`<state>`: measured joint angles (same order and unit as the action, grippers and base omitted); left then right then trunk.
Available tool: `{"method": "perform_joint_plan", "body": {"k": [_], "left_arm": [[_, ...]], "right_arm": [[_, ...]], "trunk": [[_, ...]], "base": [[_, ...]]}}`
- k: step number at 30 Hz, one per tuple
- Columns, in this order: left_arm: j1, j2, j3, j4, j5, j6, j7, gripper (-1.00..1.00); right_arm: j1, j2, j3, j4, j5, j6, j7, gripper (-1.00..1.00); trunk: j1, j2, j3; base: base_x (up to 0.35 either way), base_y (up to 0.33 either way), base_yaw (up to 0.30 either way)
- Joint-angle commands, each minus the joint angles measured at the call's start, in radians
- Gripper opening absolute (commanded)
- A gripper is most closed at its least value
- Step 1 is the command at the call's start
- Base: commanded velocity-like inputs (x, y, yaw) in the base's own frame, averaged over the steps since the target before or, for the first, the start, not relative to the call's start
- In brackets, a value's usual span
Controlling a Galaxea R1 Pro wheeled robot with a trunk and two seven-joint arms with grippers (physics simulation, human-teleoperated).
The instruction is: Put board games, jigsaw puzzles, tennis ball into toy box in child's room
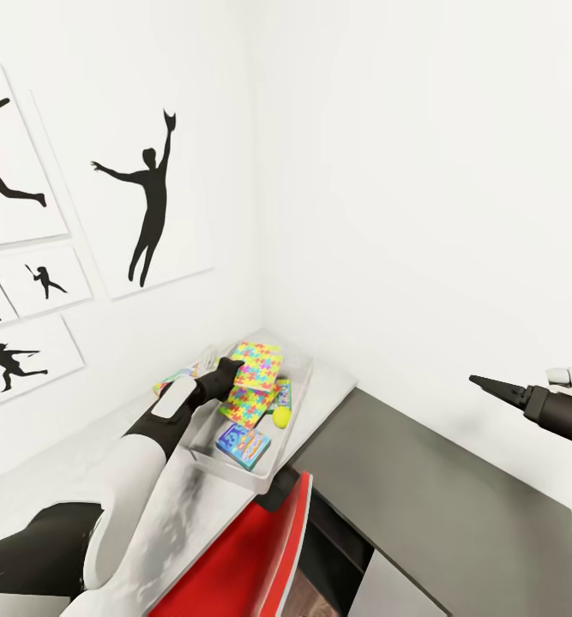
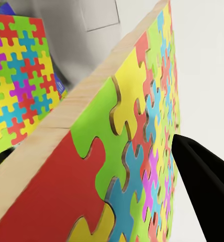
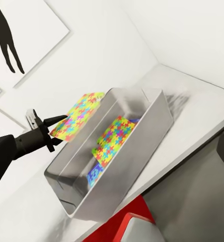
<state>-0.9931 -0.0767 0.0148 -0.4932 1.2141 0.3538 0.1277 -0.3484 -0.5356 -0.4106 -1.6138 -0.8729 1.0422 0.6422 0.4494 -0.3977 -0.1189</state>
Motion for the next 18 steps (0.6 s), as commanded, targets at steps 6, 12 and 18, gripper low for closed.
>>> {"method": "perform_joint_plan", "body": {"k": [6, 12, 18], "left_arm": [[-0.001, 0.001, 0.002, -0.002, 0.009, 0.002, 0.017, -1.00], [-0.001, 0.000, 0.002, -0.002, 0.009, 0.001, 0.021, -1.00], [-0.001, 0.000, 0.002, -0.002, 0.011, 0.003, 0.022, -1.00]], "right_arm": [[-0.001, 0.000, -0.001, 0.000, 0.005, 0.005, 0.007, 1.00], [-0.001, -0.001, -0.001, 0.000, 0.005, 0.005, 0.007, 1.00], [-0.001, -0.001, -0.001, 0.000, 0.005, 0.005, 0.007, 1.00]], "trunk": [[0.001, -0.002, -0.011], [0.001, -0.002, -0.020], [0.001, -0.002, -0.029]], "base": [[0.000, 0.000, 0.000], [0.000, 0.000, 0.000], [0.000, 0.000, 0.000]]}}
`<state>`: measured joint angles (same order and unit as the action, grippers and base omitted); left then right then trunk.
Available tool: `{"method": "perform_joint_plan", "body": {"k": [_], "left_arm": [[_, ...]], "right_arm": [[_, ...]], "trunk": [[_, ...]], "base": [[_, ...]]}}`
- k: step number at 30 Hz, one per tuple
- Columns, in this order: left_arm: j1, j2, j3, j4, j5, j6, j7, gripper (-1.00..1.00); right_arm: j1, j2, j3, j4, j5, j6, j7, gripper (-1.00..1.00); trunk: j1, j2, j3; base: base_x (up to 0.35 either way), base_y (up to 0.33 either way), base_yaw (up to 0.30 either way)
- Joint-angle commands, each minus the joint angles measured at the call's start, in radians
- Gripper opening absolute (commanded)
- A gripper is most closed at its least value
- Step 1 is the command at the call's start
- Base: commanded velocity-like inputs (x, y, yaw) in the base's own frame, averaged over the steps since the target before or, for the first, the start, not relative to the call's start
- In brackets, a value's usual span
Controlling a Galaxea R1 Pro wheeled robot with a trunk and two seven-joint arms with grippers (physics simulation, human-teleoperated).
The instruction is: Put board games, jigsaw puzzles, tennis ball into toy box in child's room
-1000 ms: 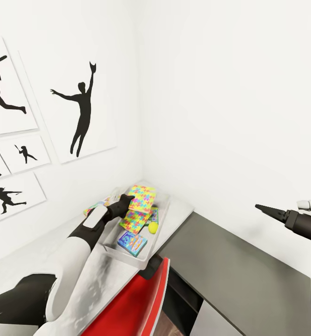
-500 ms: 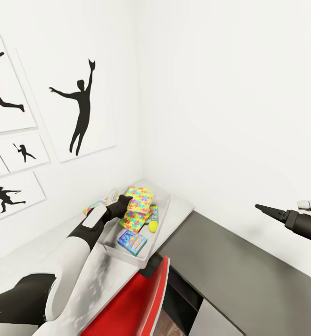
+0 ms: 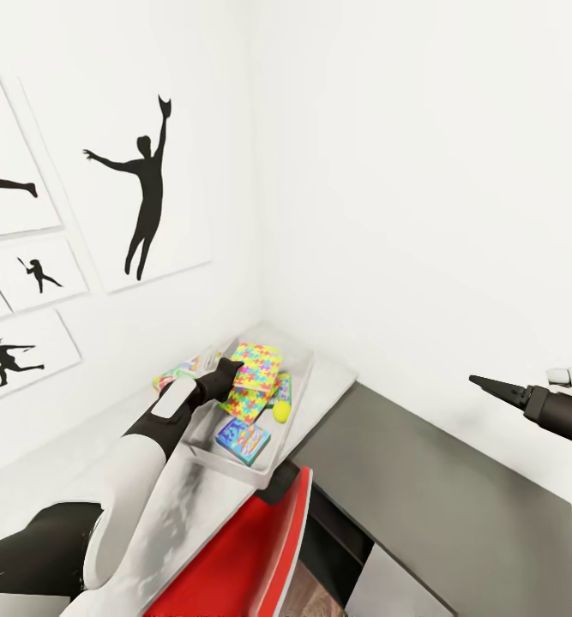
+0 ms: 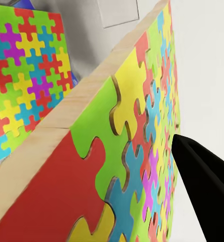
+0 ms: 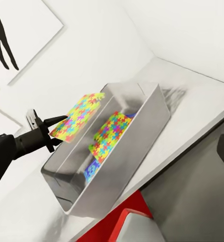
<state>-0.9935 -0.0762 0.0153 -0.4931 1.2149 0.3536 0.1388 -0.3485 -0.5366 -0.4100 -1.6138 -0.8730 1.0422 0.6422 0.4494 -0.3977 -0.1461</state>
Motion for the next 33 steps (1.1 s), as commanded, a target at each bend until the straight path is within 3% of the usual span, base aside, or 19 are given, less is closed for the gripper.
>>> {"method": "perform_joint_plan", "body": {"k": [1, 33], "left_arm": [[-0.001, 0.000, 0.002, -0.002, 0.010, 0.004, 0.010, -1.00], [-0.001, 0.002, 0.002, -0.002, 0.011, 0.008, 0.010, -1.00]], "right_arm": [[-0.001, 0.000, -0.001, 0.000, 0.005, 0.005, 0.007, 1.00], [-0.001, 0.000, -0.001, 0.000, 0.005, 0.005, 0.007, 1.00]], "trunk": [[0.001, -0.002, -0.004], [0.001, -0.002, -0.056]], "base": [[0.000, 0.000, 0.000], [0.000, 0.000, 0.000]]}}
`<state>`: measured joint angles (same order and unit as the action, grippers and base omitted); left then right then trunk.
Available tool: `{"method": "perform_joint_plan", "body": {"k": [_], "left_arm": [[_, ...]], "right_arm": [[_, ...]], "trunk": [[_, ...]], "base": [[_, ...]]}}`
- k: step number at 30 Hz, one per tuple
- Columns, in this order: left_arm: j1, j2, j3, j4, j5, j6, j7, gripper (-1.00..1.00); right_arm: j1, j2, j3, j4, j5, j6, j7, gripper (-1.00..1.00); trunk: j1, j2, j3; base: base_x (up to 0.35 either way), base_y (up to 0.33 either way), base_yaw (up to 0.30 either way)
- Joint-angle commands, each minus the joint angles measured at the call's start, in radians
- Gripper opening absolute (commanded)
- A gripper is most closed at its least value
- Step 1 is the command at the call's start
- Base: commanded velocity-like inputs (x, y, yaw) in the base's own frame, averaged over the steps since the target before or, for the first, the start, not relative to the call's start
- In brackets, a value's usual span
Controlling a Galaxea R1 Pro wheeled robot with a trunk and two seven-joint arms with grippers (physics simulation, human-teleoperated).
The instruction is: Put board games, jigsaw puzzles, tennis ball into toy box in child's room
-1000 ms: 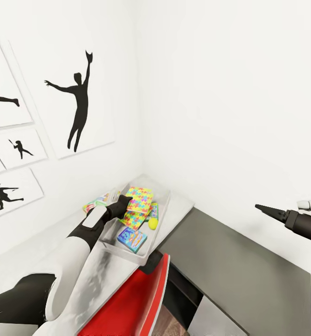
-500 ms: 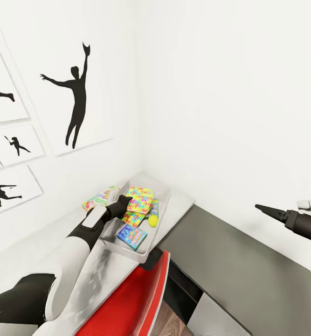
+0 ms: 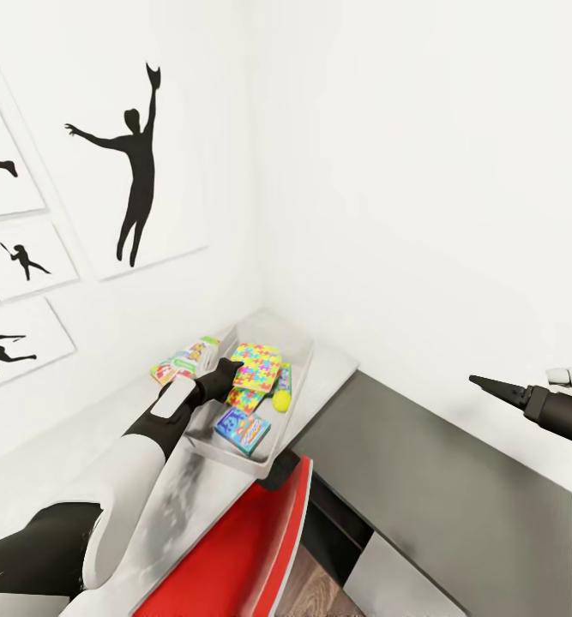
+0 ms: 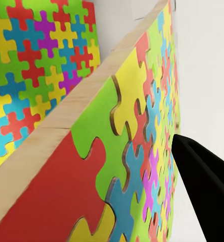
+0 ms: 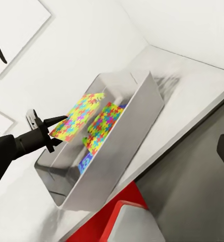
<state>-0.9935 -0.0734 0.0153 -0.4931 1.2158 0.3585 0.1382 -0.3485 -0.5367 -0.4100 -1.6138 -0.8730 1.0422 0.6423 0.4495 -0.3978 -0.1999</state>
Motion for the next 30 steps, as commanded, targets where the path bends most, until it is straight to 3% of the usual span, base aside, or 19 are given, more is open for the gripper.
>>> {"method": "perform_joint_plan", "body": {"k": [1, 30], "left_arm": [[0.000, 0.000, 0.002, -0.002, 0.010, 0.003, 0.011, -1.00], [0.001, 0.001, 0.002, -0.002, 0.011, 0.002, 0.011, -1.00]], "right_arm": [[-0.001, 0.000, -0.001, 0.000, 0.005, 0.005, 0.007, 1.00], [-0.001, 0.000, 0.000, 0.000, 0.006, 0.005, 0.007, 1.00]], "trunk": [[0.001, -0.002, -0.004], [0.001, -0.002, -0.051]], "base": [[0.000, 0.000, 0.000], [0.000, 0.000, 0.000]]}}
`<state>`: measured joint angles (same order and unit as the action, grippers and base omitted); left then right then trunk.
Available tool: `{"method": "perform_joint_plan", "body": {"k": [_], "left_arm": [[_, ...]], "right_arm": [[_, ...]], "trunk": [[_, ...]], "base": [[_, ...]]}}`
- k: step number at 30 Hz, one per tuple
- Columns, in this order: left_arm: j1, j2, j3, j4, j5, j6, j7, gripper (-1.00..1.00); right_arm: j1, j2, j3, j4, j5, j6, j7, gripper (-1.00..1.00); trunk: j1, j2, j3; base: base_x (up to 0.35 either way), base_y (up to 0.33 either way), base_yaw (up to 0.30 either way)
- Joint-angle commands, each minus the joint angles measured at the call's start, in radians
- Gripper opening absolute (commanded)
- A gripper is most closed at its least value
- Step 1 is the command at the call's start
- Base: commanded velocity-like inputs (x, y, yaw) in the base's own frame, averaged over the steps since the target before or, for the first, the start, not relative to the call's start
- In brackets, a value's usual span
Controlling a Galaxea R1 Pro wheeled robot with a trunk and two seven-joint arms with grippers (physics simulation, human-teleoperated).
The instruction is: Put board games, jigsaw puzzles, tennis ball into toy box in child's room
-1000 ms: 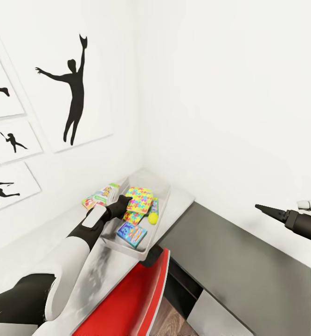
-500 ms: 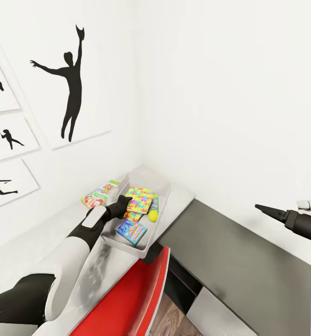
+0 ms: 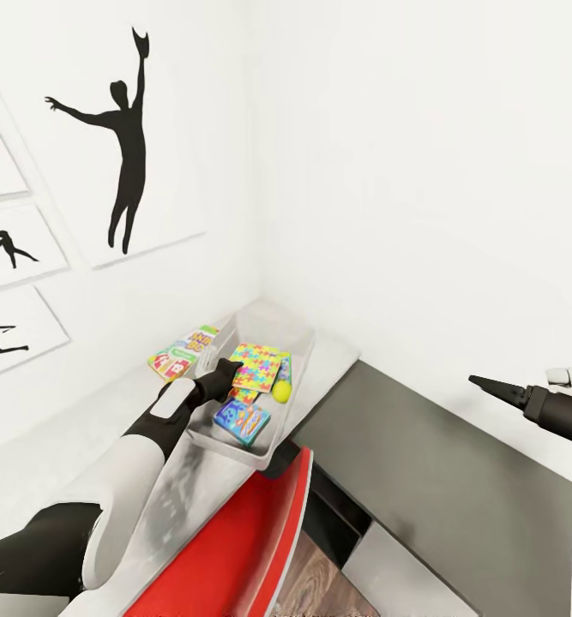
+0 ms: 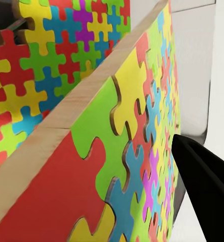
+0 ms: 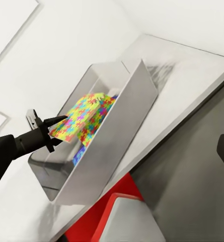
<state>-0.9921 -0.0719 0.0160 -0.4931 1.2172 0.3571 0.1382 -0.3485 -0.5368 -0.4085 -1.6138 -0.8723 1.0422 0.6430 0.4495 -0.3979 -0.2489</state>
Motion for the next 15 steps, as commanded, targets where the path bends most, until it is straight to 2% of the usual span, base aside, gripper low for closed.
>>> {"method": "perform_joint_plan", "body": {"k": [1, 15], "left_arm": [[-0.001, 0.000, 0.002, -0.003, 0.010, 0.003, 0.011, -1.00], [-0.014, 0.012, 0.002, -0.004, 0.010, 0.003, 0.011, -1.00]], "right_arm": [[-0.001, 0.000, -0.001, 0.000, 0.005, 0.005, 0.007, 1.00], [-0.001, 0.000, -0.003, 0.000, 0.006, 0.005, 0.007, 1.00]], "trunk": [[0.001, -0.002, -0.003], [0.001, -0.002, -0.012]], "base": [[0.000, 0.000, 0.000], [0.000, 0.000, 0.000]]}}
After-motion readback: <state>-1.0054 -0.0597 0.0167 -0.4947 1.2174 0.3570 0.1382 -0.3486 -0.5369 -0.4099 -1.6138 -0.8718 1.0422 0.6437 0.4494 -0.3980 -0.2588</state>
